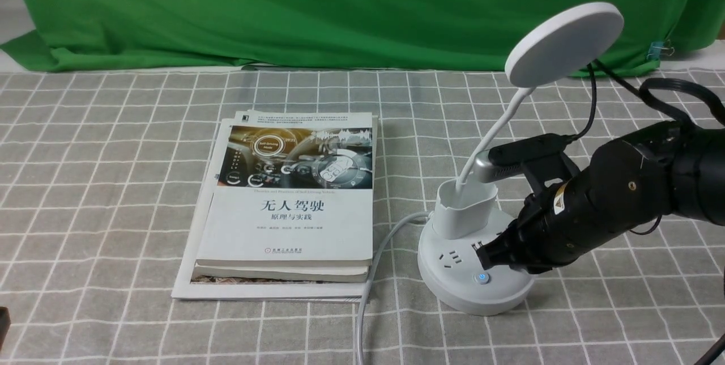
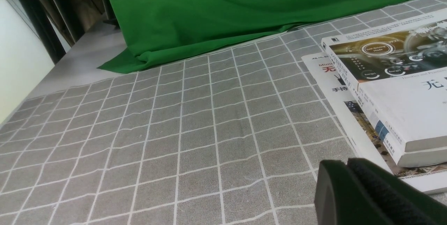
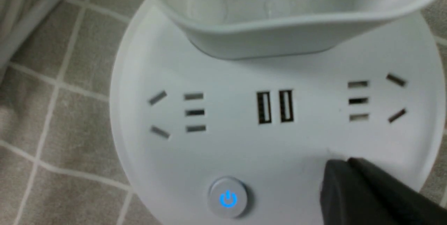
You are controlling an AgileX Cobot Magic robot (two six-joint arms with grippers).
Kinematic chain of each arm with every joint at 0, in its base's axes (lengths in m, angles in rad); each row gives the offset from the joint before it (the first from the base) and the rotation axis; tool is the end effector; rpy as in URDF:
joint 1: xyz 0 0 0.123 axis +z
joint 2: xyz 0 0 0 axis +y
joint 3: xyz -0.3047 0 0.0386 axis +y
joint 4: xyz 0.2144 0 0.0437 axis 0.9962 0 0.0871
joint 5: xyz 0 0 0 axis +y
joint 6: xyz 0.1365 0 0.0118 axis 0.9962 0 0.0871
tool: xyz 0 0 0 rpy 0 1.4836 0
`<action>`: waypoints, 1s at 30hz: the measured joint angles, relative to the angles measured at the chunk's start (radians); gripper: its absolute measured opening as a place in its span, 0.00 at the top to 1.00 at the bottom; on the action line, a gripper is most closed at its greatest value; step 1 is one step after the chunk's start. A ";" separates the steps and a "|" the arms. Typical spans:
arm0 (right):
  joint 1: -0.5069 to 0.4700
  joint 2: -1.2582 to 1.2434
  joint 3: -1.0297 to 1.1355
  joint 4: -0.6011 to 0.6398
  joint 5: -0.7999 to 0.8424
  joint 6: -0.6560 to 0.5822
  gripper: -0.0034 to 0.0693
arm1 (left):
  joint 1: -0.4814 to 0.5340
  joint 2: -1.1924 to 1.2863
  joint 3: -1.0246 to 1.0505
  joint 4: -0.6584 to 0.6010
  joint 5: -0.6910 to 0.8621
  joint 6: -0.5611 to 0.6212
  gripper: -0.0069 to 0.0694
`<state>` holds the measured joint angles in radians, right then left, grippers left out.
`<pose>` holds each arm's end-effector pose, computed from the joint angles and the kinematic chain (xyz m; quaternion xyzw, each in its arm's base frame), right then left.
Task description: Turn off the desk lamp on the grey coffee tablecloth by hand.
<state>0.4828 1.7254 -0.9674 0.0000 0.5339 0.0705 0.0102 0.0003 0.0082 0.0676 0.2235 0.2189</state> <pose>0.2832 0.1484 0.1745 -0.2013 0.9625 0.0497 0.1751 0.0456 0.0025 0.1837 0.0987 0.7498 0.1018 0.6463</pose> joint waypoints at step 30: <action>-0.102 -0.908 0.389 0.008 0.233 -0.014 0.91 | 0.000 0.000 0.000 0.000 0.000 0.000 0.88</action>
<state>0.3806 0.8174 -0.5783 0.0077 0.7670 0.0569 0.0102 0.0003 0.0082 0.0676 0.2235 0.2189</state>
